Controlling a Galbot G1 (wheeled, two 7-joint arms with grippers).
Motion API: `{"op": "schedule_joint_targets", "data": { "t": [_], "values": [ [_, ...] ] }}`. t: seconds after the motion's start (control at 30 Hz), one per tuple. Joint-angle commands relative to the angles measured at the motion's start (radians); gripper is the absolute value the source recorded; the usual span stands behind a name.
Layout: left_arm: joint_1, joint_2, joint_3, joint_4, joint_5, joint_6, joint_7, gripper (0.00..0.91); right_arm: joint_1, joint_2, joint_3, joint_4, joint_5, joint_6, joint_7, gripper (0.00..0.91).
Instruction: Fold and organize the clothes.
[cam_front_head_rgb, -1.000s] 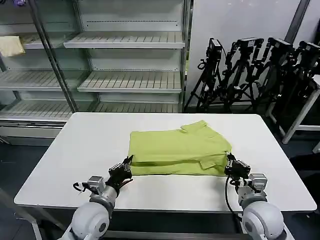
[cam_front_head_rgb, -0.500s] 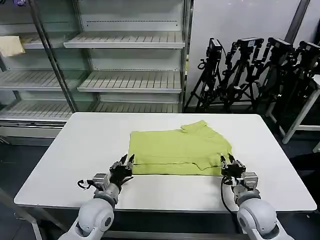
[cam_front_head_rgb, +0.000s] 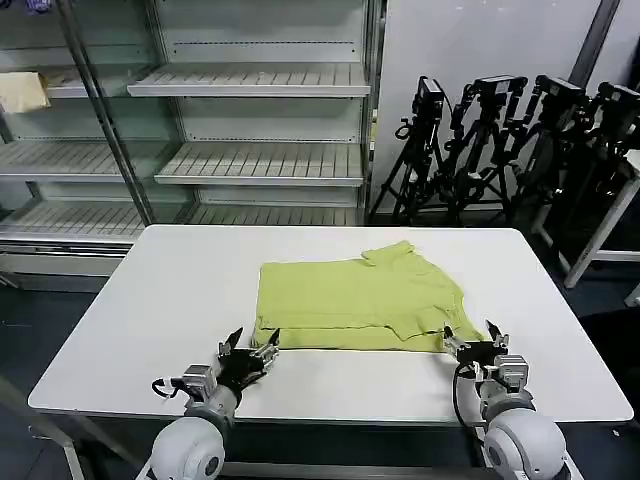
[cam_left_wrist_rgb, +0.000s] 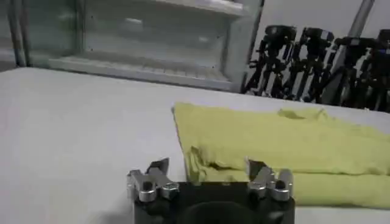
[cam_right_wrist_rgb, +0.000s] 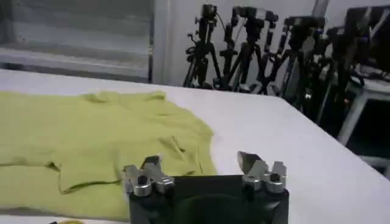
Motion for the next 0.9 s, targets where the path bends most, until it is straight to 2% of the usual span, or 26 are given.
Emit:
{"op": "schedule_joint_targets", "data": {
  "t": [0.03, 0.07, 0.47, 0.9],
  "values": [
    [0.025, 0.000, 0.001, 0.002, -0.017, 0.024, 0.013, 0.040, -0.014, 0.001, 0.017, -0.009, 0.082, -0.038, 0.030, 0.373],
    [0.023, 0.000, 0.002, 0.006, -0.017, 0.026, 0.012, 0.040, -0.014, 0.001, 0.015, -0.015, 0.090, -0.037, 0.030, 0.010],
    [0.023, 0.010, 0.009, 0.011, -0.014, 0.043, 0.033, 0.040, -0.024, -0.002, 0.016, -0.009, 0.153, -0.036, 0.023, 0.000],
    [0.087, 0.006, -0.013, -0.056, -0.023, 0.042, 0.036, 0.040, -0.085, -0.020, 0.031, 0.076, 0.134, -0.036, 0.016, 0.000]
  ]
}}
